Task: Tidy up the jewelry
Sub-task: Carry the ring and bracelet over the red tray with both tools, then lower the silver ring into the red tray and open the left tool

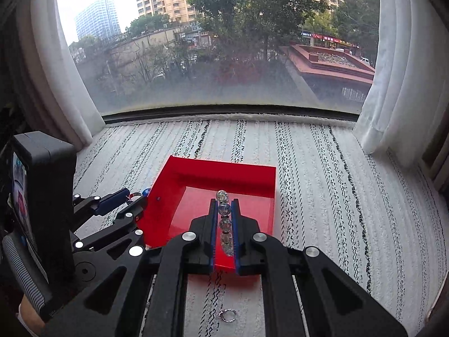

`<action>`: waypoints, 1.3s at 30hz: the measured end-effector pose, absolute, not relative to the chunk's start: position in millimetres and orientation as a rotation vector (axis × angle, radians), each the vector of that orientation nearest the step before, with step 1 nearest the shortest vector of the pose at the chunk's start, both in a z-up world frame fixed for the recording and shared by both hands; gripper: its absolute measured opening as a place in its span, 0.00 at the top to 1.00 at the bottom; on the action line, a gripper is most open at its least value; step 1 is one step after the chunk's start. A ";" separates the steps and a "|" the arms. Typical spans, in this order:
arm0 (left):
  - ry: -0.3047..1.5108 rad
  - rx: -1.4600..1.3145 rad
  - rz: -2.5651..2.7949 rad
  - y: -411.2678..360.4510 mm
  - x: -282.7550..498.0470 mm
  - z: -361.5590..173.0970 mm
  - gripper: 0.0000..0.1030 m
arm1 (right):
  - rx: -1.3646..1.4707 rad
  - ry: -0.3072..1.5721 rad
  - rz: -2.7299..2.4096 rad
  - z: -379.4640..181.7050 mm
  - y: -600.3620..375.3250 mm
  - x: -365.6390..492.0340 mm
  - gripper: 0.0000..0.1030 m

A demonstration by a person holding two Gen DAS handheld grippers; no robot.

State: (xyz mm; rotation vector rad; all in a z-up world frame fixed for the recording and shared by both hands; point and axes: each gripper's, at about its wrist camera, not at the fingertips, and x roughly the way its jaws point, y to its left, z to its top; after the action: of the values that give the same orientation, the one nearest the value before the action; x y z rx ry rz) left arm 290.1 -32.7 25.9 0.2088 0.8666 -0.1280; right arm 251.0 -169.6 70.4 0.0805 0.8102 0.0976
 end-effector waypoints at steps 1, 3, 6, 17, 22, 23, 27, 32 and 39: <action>0.881 0.208 -0.134 -34.1 297.2 21.9 0.78 | 0.082 0.819 0.097 65.9 -169.2 257.2 0.91; 0.910 0.205 -0.136 -36.7 310.6 12.9 0.78 | 0.084 0.839 0.098 56.8 -168.4 267.7 0.91; 0.969 0.198 -0.147 -40.4 328.2 -4.3 0.78 | 0.062 0.870 0.088 41.5 -165.5 282.5 0.91; 1.049 0.235 -0.111 -43.6 364.4 -42.5 0.78 | 0.066 0.964 0.085 3.8 -167.3 317.7 0.91; 1.068 0.272 -0.100 -49.3 372.1 -53.9 0.78 | 0.073 0.989 0.088 -7.2 -165.4 325.3 0.91; 1.070 0.278 -0.100 -51.2 372.8 -55.6 0.78 | 0.074 0.992 0.088 -8.9 -165.1 325.9 0.91; 1.073 0.303 -0.094 -58.2 374.0 -62.1 0.77 | 0.085 1.014 0.095 -16.0 -165.4 328.6 0.91; 1.076 0.323 -0.089 -63.1 374.0 -65.4 0.76 | 0.112 1.044 0.092 -24.4 -170.6 331.0 0.91; 1.076 0.316 -0.094 -63.3 375.5 -65.2 0.76 | 0.132 1.056 0.100 -27.5 -174.7 331.2 0.91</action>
State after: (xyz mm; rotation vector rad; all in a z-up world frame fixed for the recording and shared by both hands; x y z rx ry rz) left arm 375.5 -63.3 -65.2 0.3156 1.0764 -0.0936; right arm 331.2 -174.7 -27.5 0.1322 1.0562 0.0999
